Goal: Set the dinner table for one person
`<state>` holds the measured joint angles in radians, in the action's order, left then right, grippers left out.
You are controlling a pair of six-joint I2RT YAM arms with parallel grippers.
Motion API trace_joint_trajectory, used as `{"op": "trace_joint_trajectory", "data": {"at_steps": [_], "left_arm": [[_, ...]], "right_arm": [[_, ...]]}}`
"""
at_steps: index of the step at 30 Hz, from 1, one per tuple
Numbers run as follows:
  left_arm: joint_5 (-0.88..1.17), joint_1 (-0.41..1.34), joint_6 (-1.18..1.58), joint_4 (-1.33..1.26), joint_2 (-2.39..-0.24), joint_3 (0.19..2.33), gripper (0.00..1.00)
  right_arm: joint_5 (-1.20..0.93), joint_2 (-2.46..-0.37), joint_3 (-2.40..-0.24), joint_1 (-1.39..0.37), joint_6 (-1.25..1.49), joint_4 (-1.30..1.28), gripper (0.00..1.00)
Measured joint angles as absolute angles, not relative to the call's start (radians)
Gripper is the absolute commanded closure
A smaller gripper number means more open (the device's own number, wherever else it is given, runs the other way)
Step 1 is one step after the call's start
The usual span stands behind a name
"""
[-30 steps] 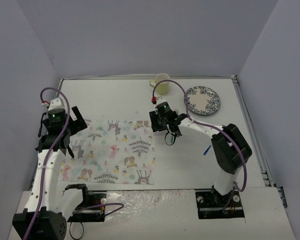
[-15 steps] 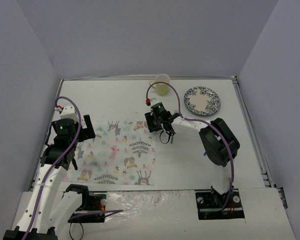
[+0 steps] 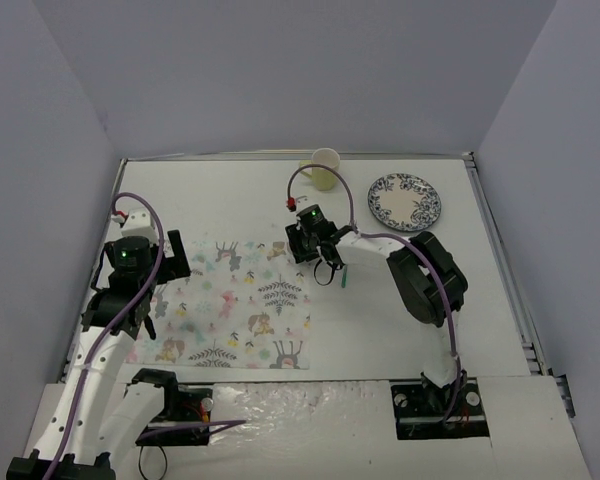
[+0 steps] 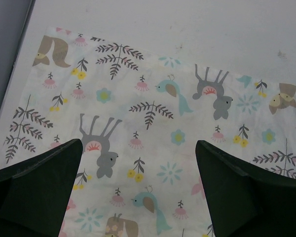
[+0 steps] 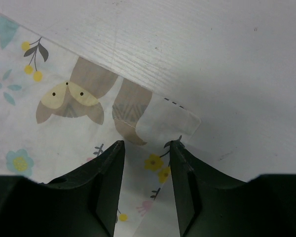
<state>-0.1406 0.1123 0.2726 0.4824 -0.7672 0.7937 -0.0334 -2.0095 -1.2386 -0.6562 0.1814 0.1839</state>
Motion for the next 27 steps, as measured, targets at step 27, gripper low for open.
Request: {"op": "trace_joint_trajectory", "data": {"at_steps": [27], "left_arm": [[-0.175, 0.112, 0.272, 0.498, -0.768, 0.794, 0.03]], "right_arm": [[-0.037, -1.716, -1.203, -0.55, 0.272, 0.137, 0.52]]}}
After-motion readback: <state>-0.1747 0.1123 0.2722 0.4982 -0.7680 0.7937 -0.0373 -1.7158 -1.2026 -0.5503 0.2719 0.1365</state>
